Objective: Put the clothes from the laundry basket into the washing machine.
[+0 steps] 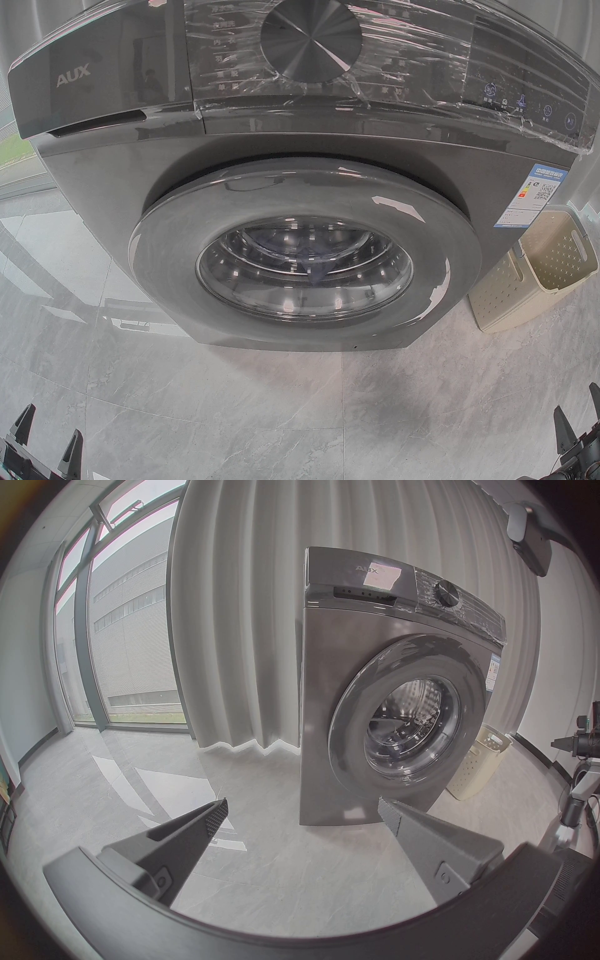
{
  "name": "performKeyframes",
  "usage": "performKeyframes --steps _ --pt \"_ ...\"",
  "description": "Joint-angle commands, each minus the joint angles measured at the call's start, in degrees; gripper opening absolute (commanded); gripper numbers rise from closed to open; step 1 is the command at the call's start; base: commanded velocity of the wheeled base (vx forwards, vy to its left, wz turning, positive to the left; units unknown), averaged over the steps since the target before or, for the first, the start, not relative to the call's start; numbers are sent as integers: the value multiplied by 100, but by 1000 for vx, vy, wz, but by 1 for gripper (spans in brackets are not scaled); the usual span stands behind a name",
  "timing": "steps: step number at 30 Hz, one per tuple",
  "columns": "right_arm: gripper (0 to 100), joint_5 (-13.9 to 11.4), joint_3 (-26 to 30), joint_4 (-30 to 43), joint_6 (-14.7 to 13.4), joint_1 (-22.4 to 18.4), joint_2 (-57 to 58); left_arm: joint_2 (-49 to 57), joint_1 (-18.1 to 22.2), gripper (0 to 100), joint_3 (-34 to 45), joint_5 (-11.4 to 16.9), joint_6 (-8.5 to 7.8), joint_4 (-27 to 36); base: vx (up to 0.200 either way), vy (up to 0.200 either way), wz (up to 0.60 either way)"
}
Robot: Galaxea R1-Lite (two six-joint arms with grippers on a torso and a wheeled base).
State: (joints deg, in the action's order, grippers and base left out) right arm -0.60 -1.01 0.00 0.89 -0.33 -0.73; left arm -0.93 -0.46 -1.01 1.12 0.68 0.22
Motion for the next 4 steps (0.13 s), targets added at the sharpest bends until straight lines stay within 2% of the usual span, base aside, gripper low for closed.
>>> performKeyframes --steps 1,4 --pt "100 -2 101 9 -1 7 56 93 11 100 101 2 2 -4 0 0 0" --pt "100 -2 101 0 -1 7 56 93 11 100 101 -7 2 -4 0 0 0"
